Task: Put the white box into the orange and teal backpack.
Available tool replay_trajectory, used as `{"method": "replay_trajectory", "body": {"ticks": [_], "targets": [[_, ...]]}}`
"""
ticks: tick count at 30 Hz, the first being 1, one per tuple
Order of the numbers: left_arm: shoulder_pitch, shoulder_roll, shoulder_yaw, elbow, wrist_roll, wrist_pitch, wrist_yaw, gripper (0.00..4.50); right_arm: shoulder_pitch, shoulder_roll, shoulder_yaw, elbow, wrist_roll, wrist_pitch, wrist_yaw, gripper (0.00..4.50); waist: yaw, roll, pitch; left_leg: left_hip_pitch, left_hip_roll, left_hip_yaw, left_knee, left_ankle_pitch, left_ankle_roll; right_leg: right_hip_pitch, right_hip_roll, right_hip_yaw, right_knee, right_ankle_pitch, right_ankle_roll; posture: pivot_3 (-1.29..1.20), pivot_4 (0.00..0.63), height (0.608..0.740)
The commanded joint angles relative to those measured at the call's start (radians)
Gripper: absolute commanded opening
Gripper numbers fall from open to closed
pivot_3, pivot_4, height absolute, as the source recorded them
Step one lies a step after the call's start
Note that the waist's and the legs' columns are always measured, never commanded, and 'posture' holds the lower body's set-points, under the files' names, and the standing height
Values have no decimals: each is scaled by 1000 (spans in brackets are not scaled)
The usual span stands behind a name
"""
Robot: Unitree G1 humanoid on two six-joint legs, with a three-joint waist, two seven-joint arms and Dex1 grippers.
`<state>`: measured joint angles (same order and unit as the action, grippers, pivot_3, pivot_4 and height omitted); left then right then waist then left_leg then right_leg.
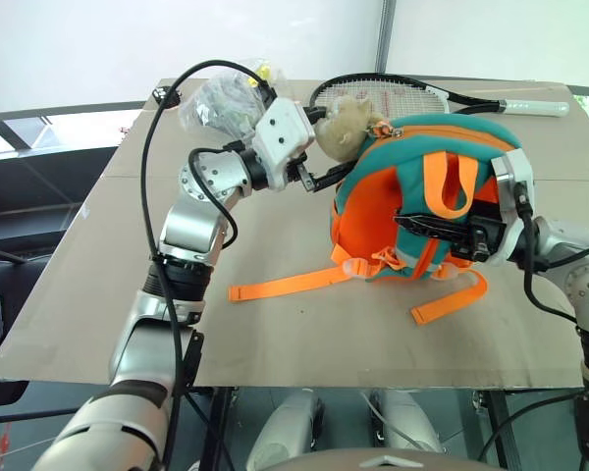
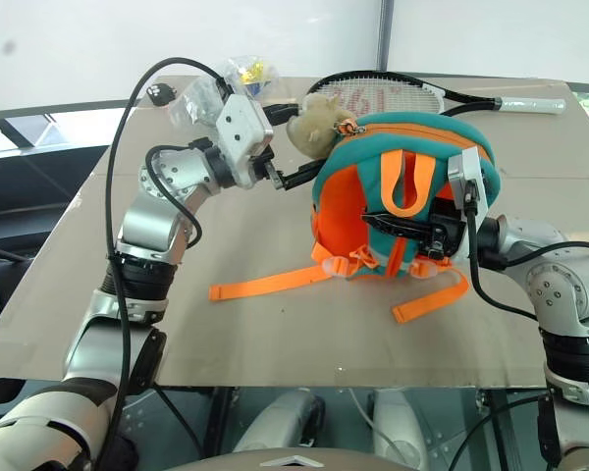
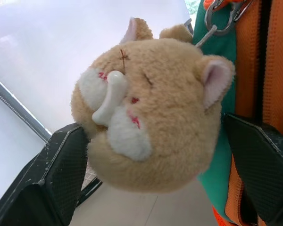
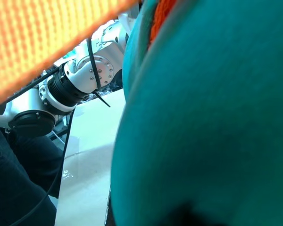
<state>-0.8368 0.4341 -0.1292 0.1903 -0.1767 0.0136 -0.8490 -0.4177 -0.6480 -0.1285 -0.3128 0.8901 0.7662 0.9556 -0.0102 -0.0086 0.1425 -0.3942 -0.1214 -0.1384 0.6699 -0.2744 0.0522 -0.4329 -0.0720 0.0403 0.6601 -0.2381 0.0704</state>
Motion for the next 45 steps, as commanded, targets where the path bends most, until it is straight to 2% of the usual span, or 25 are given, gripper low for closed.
{"method": "replay_trajectory", "body": {"ticks": [1,2,7,9,11,19,23,28,32,41,45], "targets": [[-25,-17,1,-12,0,-25,-13,3852,6,-6,-27,-48,21,-6,-11,0,0,0,0,0,0,0,0,0,0,0,0,0,0,0,0,0,150,739],[-24,-21,-1,-11,0,-26,-17,3663,10,-6,-29,-52,23,-6,-15,0,0,0,0,0,0,0,0,0,0,0,0,0,0,0,0,0,150,739],[-23,-35,5,-10,-1,-21,-18,1301,21,-6,-34,-65,32,-4,-29,0,2,0,0,0,0,0,0,0,0,0,0,0,0,0,0,0,150,739],[-13,-30,18,-10,2,-17,-7,535,11,7,-43,-58,34,-14,-52,0,0,0,0,0,0,0,0,0,0,0,0,0,0,0,0,0,150,739],[0,-20,41,-15,-2,-5,13,212,-13,37,-62,-39,34,-35,-95,0,-1,0,0,0,0,0,0,0,0,0,0,0,0,0,0,0,150,739],[104,14,221,-132,-70,154,185,201,-151,186,-200,110,43,-93,-375,0,-9,0,0,0,0,0,0,0,0,-1,1,0,1,0,0,0,150,739],[292,27,278,-306,-109,295,256,201,-218,242,-257,194,28,-123,-518,0,-10,0,0,0,0,0,0,0,0,-2,1,0,1,0,0,0,150,739],[495,31,233,-412,-106,402,287,201,-233,266,-269,220,33,-146,-560,0,-11,0,0,0,0,0,-1,0,0,-2,1,0,1,0,0,0,150,739],[581,5,156,-353,-54,453,340,201,-243,268,-303,234,51,-163,-605,0,-3,1,-1,2,0,0,0,0,0,0,1,0,2,0,0,0,150,739],[456,-97,37,-145,12,435,405,200,-185,252,-332,144,113,-140,-639,0,7,1,-1,3,-1,0,0,0,0,2,0,0,2,0,0,0,150,739],[407,-146,96,-143,-64,334,357,200,-3,110,-145,3,-68,-144,-468,0,13,1,-1,1,-1,-1,0,0,0,1,0,0,0,0,0,0,150,739]]}}
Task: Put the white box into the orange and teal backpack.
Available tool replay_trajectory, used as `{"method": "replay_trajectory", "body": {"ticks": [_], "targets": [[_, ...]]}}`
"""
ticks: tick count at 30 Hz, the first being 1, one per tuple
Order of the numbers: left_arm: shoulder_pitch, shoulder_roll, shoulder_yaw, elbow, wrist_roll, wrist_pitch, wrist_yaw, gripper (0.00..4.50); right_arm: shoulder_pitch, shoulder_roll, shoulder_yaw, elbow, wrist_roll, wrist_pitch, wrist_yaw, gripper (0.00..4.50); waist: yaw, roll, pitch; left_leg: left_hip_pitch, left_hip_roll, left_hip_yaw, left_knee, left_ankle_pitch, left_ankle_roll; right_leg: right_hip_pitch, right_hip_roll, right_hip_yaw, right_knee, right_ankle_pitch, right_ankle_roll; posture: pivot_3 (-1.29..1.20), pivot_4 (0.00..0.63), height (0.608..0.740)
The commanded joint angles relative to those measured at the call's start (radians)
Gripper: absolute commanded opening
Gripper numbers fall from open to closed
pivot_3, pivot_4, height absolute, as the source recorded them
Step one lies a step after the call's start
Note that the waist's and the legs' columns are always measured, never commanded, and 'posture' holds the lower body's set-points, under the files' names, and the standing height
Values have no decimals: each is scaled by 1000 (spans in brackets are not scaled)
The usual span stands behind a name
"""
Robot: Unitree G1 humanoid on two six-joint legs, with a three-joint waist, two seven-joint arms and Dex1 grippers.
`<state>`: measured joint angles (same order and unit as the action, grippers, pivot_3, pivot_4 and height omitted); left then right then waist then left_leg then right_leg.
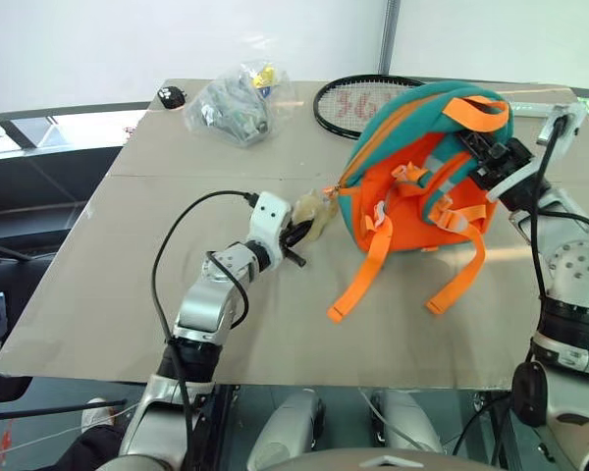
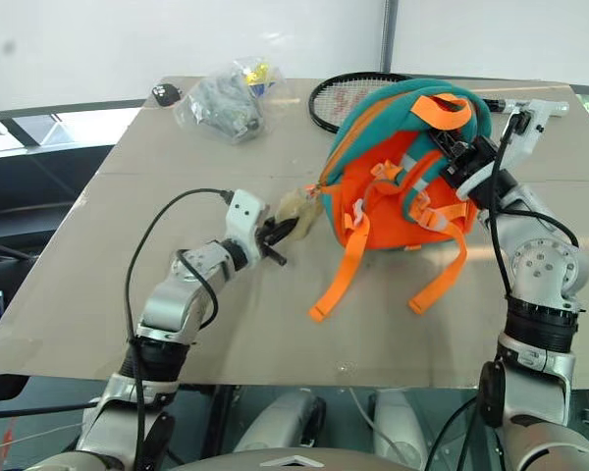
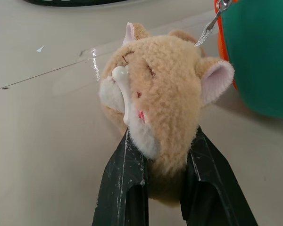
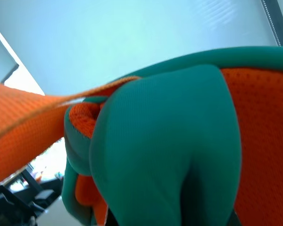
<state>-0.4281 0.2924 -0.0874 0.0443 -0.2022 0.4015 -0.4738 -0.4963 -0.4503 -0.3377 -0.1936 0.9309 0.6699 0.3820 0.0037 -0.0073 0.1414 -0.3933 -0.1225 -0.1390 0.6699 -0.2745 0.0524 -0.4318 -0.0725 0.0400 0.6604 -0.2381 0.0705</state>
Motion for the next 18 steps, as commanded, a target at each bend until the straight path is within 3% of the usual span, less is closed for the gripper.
{"method": "replay_trajectory", "body": {"ticks": [1,2,3,4,5,7,8,10,11,12,18], "targets": [[0,-8,77,-11,-67,-65,-38,200,112,-118,120,-128,-193,-101,136,0,-4,0,0,0,0,0,0,0,0,0,0,0,0,0,0,0,150,739],[5,-4,93,-23,-89,-75,-59,200,136,-129,153,-132,-245,-142,149,0,-11,0,0,0,0,1,0,0,0,-1,0,0,0,0,0,0,150,739],[8,1,105,-31,-99,-92,-74,200,151,-127,171,-131,-272,-171,160,698,-19,0,0,0,0,2,0,0,0,-1,0,0,0,0,0,0,150,739],[23,20,122,-57,-133,-79,-113,200,179,-144,216,-136,-334,-217,189,1012,-23,0,0,1,0,3,-1,0,0,-1,1,0,1,0,0,0,150,739],[36,35,136,-79,-158,-73,-145,1248,202,-161,250,-139,-385,-255,217,1510,-25,0,0,3,1,4,-1,0,0,-1,1,1,3,0,0,0,150,739],[59,61,156,-125,-201,-43,-179,1908,236,-177,267,-140,-435,-300,244,2392,-25,0,0,5,2,5,-1,0,0,0,2,2,3,0,0,0,150,739],[85,89,170,-169,-228,-15,-199,2576,261,-188,225,-150,-408,-285,250,2986,-24,0,0,6,2,5,-2,0,0,1,2,2,3,0,0,0,150,739],[137,138,201,-249,-289,55,-230,3306,321,-221,152,-175,-363,-253,277,3731,-18,0,0,6,2,5,-2,0,0,2,2,2,2,0,0,0,150,739],[154,152,210,-274,-309,77,-235,3913,342,-234,132,-186,-352,-244,290,4342,-15,0,0,6,2,5,-2,0,0,2,1,2,1,0,0,0,150,739],[183,173,225,-306,-328,97,-238,4458,382,-257,101,-197,-337,-236,316,4500,-12,0,0,6,2,5,-2,0,0,2,1,2,1,0,0,0,150,739],[484,294,336,-436,-339,59,-307,4458,675,-381,-106,-171,-340,-294,515,4500,5,1,0,11,2,5,-6,-1,1,8,2,4,-3,0,0,0,150,739]]}}
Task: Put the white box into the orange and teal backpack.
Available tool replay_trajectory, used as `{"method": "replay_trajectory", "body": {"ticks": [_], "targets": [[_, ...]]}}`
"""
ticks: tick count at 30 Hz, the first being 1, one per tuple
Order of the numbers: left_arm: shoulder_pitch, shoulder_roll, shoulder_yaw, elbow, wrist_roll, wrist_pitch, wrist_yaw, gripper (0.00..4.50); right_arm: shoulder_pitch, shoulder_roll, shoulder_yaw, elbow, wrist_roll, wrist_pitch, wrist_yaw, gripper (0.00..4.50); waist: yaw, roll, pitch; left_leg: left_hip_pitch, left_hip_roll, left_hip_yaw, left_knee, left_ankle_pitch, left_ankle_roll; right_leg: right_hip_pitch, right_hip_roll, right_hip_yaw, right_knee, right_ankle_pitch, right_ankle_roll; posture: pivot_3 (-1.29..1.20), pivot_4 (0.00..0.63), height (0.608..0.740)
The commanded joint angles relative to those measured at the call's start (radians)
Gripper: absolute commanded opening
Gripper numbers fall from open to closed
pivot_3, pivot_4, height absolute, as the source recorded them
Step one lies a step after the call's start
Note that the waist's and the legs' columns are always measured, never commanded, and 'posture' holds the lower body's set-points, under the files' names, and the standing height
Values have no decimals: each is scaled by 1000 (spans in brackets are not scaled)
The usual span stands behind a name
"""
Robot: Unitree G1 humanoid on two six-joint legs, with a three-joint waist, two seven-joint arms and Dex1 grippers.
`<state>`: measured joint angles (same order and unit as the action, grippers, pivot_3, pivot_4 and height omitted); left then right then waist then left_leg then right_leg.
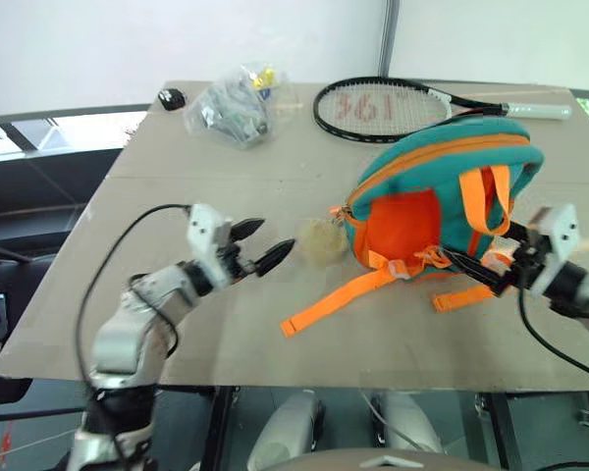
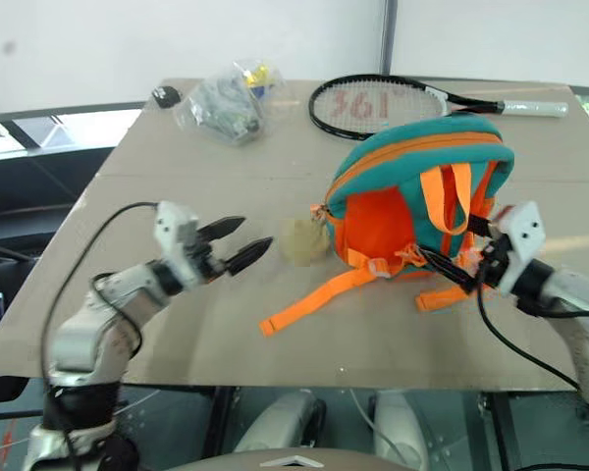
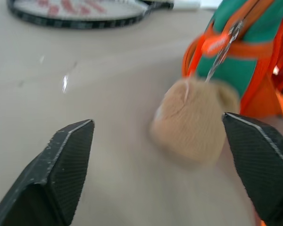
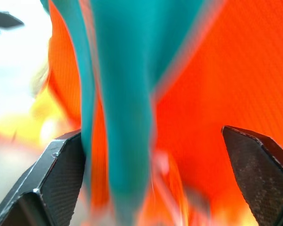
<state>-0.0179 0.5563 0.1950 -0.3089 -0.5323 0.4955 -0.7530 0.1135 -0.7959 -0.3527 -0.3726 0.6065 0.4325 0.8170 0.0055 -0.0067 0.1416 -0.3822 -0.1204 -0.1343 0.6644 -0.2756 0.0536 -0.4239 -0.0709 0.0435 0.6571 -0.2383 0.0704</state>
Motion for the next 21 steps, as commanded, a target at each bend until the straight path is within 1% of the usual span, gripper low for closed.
{"method": "replay_trajectory", "body": {"ticks": [1,5,7,9,11,14,21], "targets": [[124,43,75,-101,-11,-46,-39,4458,102,-42,-124,27,-16,-66,108,4500,4,0,0,1,0,0,0,0,0,1,0,0,0,0,0,0,150,739],[281,65,149,-143,-19,-87,-73,4458,196,-68,-225,83,-6,-91,208,4500,10,1,0,5,1,0,0,-4,6,8,-1,0,-2,0,0,0,150,739],[324,73,174,-146,-18,-104,-86,4458,224,-80,-247,125,-35,-127,247,4500,11,1,0,6,1,0,0,-4,6,9,-1,-1,-3,0,0,0,150,739],[354,78,205,-150,-36,-100,-96,4458,244,-93,-267,209,-76,-186,285,4500,11,1,0,7,1,-1,0,-4,6,11,-1,-1,-5,0,0,0,150,739],[374,83,228,-163,-59,-89,-105,4458,249,-104,-288,292,-99,-238,320,4500,12,1,0,7,1,-1,0,-4,6,12,-1,-2,-6,0,0,0,150,739],[387,90,240,-171,-71,-85,-110,4458,244,-119,-306,359,-108,-275,356,4500,11,1,0,6,1,-1,0,-4,5,12,-1,-2,-9,0,0,0,150,739],[387,104,242,-184,-126,-45,-119,4458,225,-121,-322,402,-99,-288,369,4500,9,3,0,6,1,0,-1,-5,6,12,-1,-1,-9,0,0,0,150,739]]}}
